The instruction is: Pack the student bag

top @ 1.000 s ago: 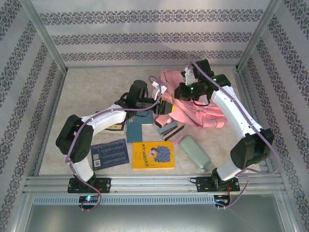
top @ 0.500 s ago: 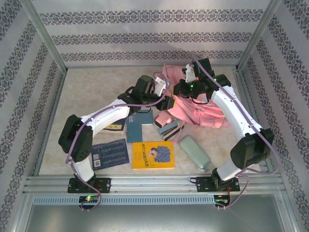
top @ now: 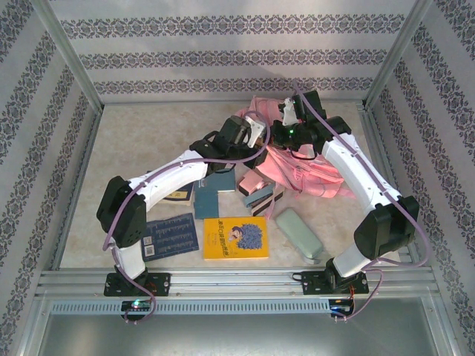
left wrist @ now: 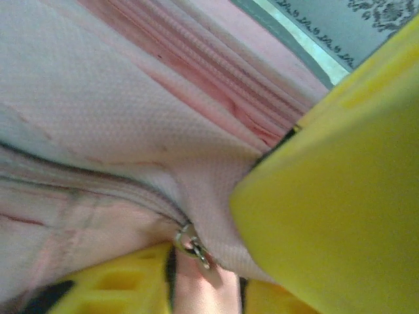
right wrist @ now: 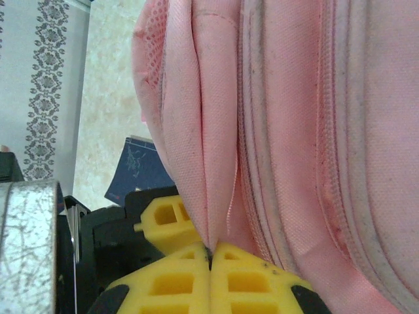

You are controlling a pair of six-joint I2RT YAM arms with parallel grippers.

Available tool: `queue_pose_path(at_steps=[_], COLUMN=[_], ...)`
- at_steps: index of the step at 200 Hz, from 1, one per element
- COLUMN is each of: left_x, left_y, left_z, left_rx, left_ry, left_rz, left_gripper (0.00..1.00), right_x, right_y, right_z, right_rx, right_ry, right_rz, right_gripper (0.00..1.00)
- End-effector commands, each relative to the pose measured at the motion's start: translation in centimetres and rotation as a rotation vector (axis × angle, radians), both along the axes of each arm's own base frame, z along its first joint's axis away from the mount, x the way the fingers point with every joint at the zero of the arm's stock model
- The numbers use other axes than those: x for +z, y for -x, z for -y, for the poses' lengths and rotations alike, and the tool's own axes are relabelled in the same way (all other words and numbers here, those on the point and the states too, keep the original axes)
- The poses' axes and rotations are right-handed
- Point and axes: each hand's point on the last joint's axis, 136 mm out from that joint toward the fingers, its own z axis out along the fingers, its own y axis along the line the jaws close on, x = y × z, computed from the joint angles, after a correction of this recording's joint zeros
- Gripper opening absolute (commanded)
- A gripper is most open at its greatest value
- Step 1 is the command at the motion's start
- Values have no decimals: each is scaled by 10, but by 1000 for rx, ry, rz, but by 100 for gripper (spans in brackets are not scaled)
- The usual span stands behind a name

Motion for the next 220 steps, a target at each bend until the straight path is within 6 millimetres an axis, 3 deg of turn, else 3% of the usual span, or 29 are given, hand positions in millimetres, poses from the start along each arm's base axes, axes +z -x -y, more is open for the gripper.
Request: queue_pose_path(at_steps=[1,16,66,134,191,220], left_x=[-14,-11,1,19,23,30], left_y=[-18,-21,-20,-35,-31,-22], left_z=[-12,-16,-19,-48,-62,-58], left_rx=[83,97,93,143,135,76], left_ry=[-110,-126,-107,-120,-136,-49], left_rz=[48,70,105,141,138,98], left_gripper=[18,12,6,2,0,0], right_x=[38,38,28,13,16,18], right_y=[25,26,28,34,29,28], right_z=[-29,-29,-17,-10,-2,2], right_rx=[119,118,108,120,112,112], right_ry=[-117,-114,-69,-11,10,22], right_rz=[63,65,54,38,55,69], right_gripper=[0,0,0,0,0,0])
